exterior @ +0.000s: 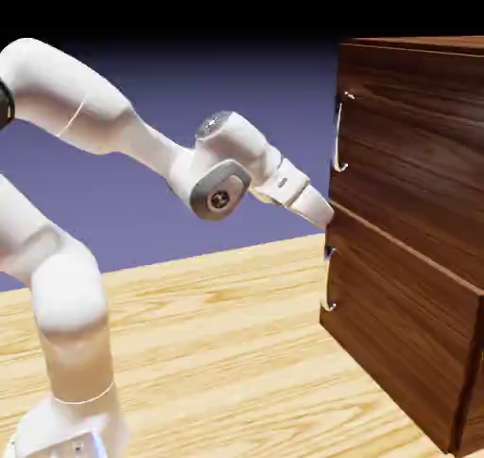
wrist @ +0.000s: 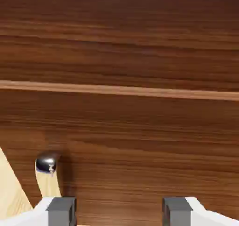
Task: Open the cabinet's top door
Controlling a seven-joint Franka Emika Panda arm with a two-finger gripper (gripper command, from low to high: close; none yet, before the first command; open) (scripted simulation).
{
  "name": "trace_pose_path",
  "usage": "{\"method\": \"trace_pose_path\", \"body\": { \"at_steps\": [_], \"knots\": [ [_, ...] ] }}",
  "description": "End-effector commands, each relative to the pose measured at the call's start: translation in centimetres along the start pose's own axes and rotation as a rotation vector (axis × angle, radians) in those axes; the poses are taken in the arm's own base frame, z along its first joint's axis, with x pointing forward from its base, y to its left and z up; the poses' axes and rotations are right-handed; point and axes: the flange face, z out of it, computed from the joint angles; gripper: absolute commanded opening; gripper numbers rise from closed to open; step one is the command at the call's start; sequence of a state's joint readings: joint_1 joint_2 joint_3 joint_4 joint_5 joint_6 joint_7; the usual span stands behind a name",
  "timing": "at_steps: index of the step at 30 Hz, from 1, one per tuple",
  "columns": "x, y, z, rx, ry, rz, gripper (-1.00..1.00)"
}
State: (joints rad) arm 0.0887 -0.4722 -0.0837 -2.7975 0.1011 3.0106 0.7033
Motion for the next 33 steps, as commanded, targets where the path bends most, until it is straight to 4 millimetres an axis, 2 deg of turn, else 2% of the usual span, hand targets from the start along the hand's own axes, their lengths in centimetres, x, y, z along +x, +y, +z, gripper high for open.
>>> {"method": "trace_pose_path", "body": {
  "at_steps": [1,9,13,16,21,26,30,33],
  "knots": [
    [-0.2,0.7,1.4,-0.021,-0.039,0.031,0.0],
    [-3.1,7.8,11.0,-0.235,-0.282,0.252,0.0],
    [-4.8,11.8,14.4,-0.358,-0.348,0.346,0.0],
    [-5.9,14.9,16.3,-0.45,-0.369,0.41,0.0],
    [-6.7,19.8,17.9,-0.587,-0.349,0.501,0.0],
    [-6.1,23.6,18.1,-0.684,-0.261,0.569,0.0],
    [-4.4,25.3,17.3,-0.72,-0.151,0.601,0.0],
    [-2.7,25.6,16.4,-0.718,-0.052,0.611,0.0]
  ]
}}
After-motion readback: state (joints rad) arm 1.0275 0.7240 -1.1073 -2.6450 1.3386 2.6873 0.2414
